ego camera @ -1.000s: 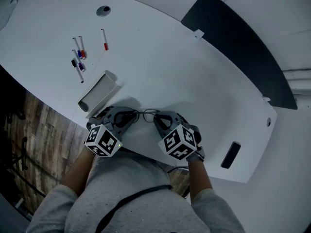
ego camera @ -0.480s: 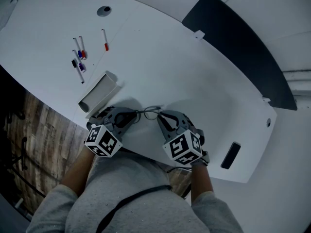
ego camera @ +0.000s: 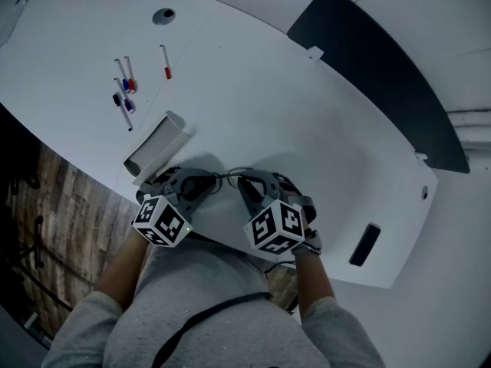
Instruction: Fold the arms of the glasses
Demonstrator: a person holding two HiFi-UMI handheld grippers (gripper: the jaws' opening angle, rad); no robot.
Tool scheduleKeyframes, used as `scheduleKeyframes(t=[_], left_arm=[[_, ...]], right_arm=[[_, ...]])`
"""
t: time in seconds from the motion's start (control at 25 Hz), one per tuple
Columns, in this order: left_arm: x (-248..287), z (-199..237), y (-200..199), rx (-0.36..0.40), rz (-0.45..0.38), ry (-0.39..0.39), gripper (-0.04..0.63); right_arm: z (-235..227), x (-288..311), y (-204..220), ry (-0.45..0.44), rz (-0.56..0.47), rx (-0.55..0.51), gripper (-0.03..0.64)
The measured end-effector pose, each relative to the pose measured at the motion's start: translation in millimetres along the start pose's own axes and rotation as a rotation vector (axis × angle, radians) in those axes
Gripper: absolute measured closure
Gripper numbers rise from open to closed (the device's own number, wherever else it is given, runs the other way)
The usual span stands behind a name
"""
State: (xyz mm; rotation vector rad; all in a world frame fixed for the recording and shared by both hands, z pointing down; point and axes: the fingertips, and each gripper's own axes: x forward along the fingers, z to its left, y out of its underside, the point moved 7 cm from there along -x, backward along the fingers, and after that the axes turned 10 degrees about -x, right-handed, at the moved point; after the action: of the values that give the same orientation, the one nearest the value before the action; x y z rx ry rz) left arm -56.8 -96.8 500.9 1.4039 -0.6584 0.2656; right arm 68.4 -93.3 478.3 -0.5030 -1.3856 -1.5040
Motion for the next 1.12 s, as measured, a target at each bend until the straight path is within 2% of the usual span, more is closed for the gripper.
scheduleKeyframes(t=[0.76,1.12], left_arm=[[-4,-1,-1,-0.015,-0.024,-0.051,0.534],[-20,-2,3,-0.083,-0.073,-0.083,0.495]], right_arm=[[11,-4,2,-0.008,0.038,0.035,0.589],[19,-7,6,-0.003,0.04,0.056,0.589]])
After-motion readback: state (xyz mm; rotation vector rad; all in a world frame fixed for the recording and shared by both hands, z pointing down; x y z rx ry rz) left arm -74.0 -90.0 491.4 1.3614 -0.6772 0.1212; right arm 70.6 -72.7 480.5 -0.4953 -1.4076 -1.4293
